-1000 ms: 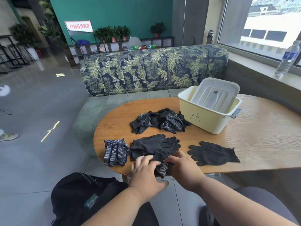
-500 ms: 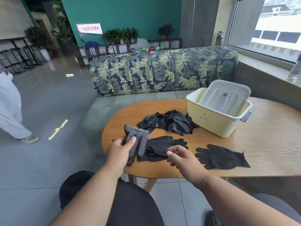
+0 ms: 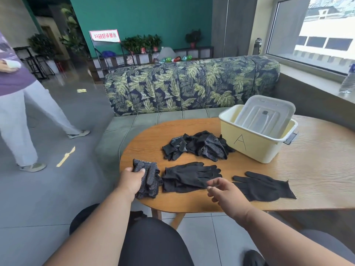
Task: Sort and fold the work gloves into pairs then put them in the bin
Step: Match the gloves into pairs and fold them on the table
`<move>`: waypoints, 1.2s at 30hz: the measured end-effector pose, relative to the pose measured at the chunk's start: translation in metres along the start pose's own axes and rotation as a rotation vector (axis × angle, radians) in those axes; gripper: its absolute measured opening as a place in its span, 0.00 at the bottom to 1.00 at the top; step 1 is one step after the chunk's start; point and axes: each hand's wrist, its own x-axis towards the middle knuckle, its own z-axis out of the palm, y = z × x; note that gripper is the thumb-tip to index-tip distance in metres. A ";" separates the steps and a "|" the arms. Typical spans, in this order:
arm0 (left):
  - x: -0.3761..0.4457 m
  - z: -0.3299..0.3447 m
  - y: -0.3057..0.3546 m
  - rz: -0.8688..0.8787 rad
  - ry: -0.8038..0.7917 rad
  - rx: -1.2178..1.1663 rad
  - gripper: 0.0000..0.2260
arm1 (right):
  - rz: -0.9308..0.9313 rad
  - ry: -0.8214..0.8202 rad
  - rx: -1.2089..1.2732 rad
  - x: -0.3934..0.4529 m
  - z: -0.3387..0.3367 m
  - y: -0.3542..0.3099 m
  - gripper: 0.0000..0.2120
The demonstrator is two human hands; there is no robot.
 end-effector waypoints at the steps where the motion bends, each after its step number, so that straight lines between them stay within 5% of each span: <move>1: 0.000 0.001 0.000 0.014 0.020 0.045 0.09 | 0.000 -0.002 -0.008 0.000 0.000 0.001 0.04; 6: -0.002 0.001 0.002 0.011 0.066 0.201 0.08 | 0.017 -0.008 0.005 0.002 0.000 0.005 0.04; 19: 0.003 -0.005 -0.004 -0.053 0.028 0.000 0.07 | 0.022 0.007 -0.035 0.003 -0.004 0.012 0.03; 24: -0.004 -0.005 0.000 -0.014 0.153 0.159 0.26 | 0.020 0.015 -0.049 0.004 -0.004 0.012 0.03; 31: -0.035 0.014 0.014 0.525 0.329 0.592 0.21 | 0.025 0.019 -0.058 0.006 -0.004 0.015 0.03; 33: -0.048 0.032 0.018 0.663 0.235 0.649 0.18 | 0.023 0.024 -0.063 0.006 -0.004 0.015 0.03; 36: -0.060 0.057 0.019 0.644 -0.017 0.633 0.17 | 0.017 0.030 -0.072 0.006 -0.004 0.014 0.03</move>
